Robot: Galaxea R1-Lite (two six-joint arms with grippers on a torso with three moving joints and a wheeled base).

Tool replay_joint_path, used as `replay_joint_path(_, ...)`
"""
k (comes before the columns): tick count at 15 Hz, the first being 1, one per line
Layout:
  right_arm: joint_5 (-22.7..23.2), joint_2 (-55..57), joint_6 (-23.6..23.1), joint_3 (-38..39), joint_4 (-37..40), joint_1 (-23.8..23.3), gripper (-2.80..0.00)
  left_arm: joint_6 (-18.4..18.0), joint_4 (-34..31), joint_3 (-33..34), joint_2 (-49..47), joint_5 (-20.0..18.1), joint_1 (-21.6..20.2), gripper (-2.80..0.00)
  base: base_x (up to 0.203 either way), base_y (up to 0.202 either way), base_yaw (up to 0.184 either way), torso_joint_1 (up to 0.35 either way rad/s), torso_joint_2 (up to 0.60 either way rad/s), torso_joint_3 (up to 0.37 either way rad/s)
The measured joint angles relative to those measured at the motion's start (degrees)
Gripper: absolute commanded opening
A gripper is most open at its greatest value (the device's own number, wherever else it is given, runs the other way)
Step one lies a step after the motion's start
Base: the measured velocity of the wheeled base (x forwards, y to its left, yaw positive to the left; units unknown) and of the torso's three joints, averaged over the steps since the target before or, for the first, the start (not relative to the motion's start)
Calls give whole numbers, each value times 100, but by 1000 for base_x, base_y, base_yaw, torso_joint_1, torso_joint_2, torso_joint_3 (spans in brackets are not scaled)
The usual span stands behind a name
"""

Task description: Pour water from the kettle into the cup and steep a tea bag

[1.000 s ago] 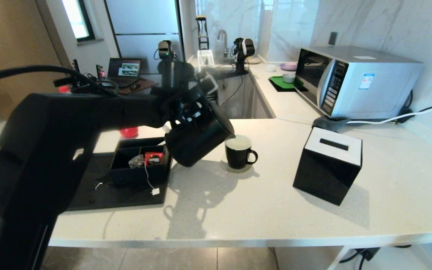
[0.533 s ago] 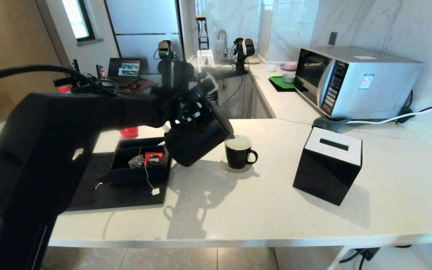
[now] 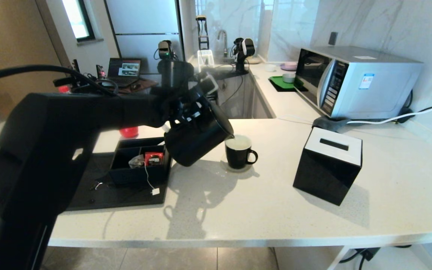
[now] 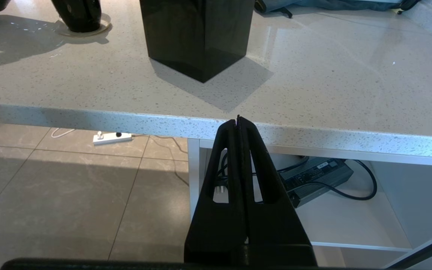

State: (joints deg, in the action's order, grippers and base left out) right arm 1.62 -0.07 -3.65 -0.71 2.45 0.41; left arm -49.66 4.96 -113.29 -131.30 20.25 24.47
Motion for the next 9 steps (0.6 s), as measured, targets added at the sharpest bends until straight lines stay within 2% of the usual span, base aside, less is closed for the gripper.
replay_joint_path(9, 2, 0, -1, 0, -2, 0, -280, 50, 11, 17, 0, 0, -2, -280, 0, 0, 0, 0, 0, 0)
